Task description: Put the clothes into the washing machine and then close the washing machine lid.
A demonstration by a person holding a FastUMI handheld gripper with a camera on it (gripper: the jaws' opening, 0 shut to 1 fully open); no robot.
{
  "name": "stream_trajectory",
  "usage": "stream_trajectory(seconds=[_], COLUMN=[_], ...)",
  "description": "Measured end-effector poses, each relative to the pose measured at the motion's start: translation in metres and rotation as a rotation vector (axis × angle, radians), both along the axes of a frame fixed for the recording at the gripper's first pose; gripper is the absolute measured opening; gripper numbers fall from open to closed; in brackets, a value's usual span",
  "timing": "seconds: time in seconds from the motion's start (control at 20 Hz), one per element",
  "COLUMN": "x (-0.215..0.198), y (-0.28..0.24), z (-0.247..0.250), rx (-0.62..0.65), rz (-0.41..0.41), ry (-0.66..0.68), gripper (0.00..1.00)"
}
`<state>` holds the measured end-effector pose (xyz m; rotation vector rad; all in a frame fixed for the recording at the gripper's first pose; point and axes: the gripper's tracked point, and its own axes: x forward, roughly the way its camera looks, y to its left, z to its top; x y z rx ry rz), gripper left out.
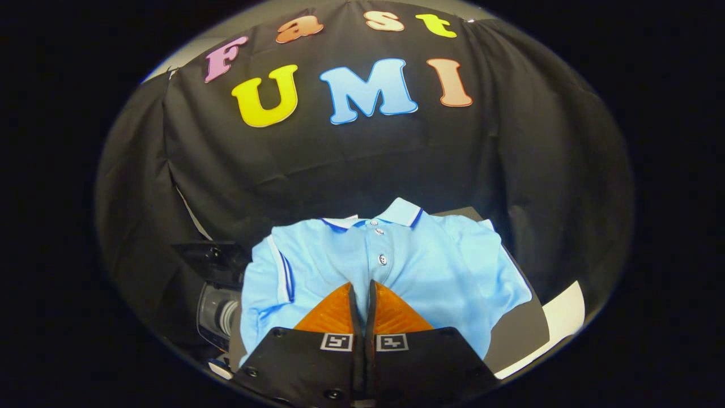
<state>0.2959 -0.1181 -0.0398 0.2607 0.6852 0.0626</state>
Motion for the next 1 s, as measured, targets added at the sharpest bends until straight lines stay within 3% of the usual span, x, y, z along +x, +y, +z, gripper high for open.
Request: stream_trajectory(seconds=[0.5, 1.0], x=[0.007, -0.007], y=[0.054, 0.177], z=[0.132, 0.173], rx=[0.057, 0.088], rz=[0.084, 0.284], ry=[-0.256, -0.326], gripper=[0.01, 0.01])
